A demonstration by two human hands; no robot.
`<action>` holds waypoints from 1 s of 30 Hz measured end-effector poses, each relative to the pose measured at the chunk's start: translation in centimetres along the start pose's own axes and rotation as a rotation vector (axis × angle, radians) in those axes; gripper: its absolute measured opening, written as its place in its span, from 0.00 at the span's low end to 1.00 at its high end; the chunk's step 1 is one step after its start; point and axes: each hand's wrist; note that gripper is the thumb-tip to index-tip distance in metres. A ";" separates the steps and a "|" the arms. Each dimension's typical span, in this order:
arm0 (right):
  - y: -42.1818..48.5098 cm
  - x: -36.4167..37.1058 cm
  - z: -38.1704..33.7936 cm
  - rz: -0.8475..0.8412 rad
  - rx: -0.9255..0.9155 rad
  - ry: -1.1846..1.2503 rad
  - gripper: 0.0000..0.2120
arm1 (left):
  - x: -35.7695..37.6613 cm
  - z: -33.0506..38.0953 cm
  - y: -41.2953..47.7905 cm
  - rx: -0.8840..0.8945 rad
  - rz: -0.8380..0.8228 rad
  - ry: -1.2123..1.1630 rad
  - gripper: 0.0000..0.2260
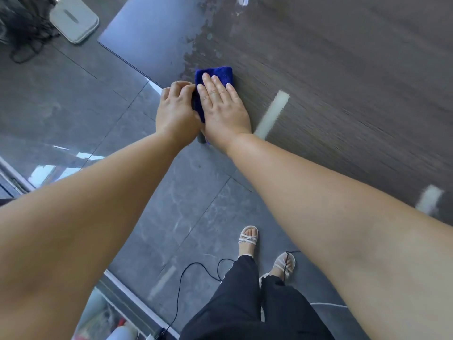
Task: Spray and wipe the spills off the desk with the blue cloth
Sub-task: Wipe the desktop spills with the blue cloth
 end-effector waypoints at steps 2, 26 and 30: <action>-0.9 -0.3 0.7 -0.019 -0.014 0.004 0.31 | 0.0 0.3 -0.5 -0.010 -0.011 0.000 0.23; -30.4 -2.3 16.5 0.116 0.136 -0.058 0.36 | 3.7 17.0 -21.2 0.417 -0.261 0.015 0.26; -35.3 -2.7 19.3 0.170 0.161 -0.056 0.35 | 4.3 20.5 -23.9 0.509 -0.265 -0.007 0.24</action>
Point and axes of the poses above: each hand's wrist, its own y-axis towards the middle knuckle, its own x-axis out of the palm, z = x × y, and after that the axes turned 14 degrees about z, right-handed
